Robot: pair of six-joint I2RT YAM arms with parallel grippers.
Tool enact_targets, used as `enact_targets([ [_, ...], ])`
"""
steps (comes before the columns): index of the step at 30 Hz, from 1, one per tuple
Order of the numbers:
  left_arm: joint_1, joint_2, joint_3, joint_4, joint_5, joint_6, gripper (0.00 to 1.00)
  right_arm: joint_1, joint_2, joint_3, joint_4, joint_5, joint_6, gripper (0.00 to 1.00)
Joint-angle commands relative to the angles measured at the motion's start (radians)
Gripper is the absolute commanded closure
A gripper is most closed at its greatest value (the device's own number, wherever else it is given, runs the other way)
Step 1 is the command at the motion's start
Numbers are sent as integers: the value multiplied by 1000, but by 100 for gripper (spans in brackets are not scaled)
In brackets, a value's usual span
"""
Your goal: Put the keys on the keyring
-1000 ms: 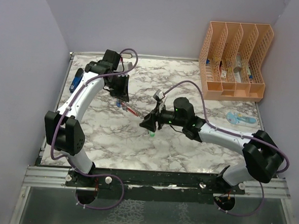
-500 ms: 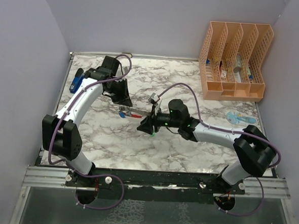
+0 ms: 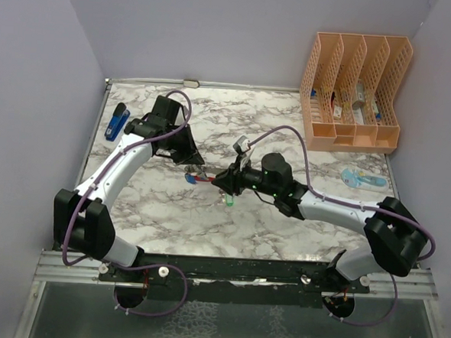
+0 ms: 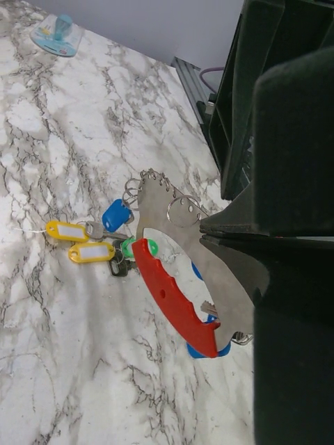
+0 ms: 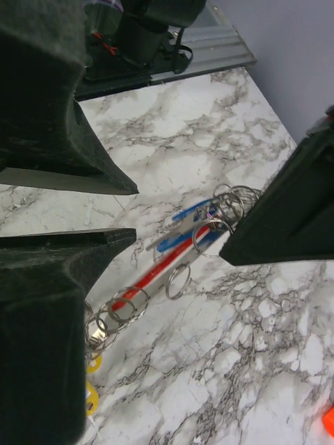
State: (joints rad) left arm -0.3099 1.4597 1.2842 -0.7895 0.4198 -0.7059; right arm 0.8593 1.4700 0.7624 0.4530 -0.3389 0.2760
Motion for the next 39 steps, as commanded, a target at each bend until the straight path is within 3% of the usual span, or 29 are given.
enact_targets([
  [1, 4, -55, -39, 50, -41, -71, 100, 17, 18, 9, 69, 145, 27, 74],
  [18, 4, -61, -46, 71, -93, -94, 100, 57, 110, 106, 96, 193, 141, 74],
  [39, 4, -55, -51, 81, -91, -110, 100, 69, 187, 178, 92, 229, 163, 73],
])
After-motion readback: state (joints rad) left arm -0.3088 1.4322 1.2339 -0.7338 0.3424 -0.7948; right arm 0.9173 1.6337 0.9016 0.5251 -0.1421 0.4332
